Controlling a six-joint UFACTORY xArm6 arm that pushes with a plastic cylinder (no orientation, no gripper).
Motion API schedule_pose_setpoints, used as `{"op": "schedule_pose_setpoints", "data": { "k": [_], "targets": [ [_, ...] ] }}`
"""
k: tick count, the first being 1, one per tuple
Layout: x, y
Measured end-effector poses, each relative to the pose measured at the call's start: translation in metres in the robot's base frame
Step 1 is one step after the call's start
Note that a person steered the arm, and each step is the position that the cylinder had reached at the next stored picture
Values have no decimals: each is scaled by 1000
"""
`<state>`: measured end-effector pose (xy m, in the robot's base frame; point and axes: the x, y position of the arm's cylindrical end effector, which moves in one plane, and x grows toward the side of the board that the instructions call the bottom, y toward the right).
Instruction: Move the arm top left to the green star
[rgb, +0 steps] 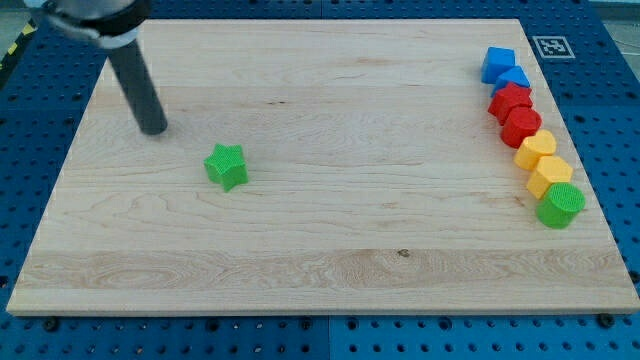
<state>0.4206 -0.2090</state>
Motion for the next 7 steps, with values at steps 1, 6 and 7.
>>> {"op": "schedule_pose_setpoints", "data": {
  "k": [1,6,7],
  "targets": [
    [10,-1],
    [15,10],
    [21,25]
  ]
}}
